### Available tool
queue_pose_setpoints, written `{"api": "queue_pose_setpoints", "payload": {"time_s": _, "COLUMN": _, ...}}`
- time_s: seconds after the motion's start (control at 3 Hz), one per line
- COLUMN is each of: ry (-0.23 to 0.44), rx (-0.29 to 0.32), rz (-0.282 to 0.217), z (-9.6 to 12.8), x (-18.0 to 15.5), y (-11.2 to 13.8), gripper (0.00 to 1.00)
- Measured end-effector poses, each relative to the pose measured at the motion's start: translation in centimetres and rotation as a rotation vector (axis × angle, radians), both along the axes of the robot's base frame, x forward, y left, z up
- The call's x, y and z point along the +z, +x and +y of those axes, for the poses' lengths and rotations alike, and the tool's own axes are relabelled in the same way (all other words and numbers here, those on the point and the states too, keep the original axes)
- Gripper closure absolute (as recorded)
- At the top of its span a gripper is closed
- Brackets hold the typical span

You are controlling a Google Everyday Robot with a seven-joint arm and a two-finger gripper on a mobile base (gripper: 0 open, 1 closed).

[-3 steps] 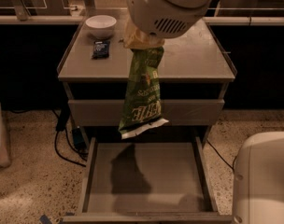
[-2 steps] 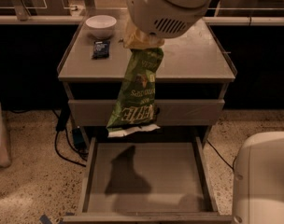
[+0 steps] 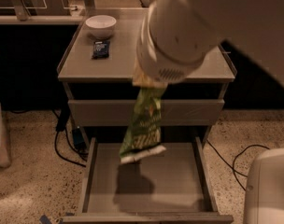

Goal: Place green jalapeno chip bag into middle drawer

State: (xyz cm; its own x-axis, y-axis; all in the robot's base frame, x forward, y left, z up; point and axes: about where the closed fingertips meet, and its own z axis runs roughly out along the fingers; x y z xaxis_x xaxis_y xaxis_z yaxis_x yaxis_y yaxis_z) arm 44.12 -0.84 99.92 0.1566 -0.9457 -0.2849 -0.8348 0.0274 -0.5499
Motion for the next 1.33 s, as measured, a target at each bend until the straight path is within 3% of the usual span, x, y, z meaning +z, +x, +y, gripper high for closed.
{"api": "queue_pose_setpoints", "payload": {"time_s": 0.33, "ry": -0.009, "rx": -0.042, "rz": 0.127, "z": -1.9, "x": -7.6, "y": -0.7, "gripper": 1.00}}
{"api": "queue_pose_setpoints", "payload": {"time_s": 0.67, "ry": -0.032, "rx": -0.070, "rz": 0.213, "z": -3.1, "x": -12.6, "y": -1.1, "gripper": 1.00}}
{"api": "queue_pose_setpoints", "payload": {"time_s": 1.0, "ry": -0.054, "rx": -0.081, "rz": 0.244, "z": -2.5, "x": -16.6, "y": -0.2, "gripper": 1.00}}
{"api": "queue_pose_setpoints", "payload": {"time_s": 1.33, "ry": -0.053, "rx": -0.081, "rz": 0.244, "z": -2.5, "x": -16.6, "y": -0.2, "gripper": 1.00}}
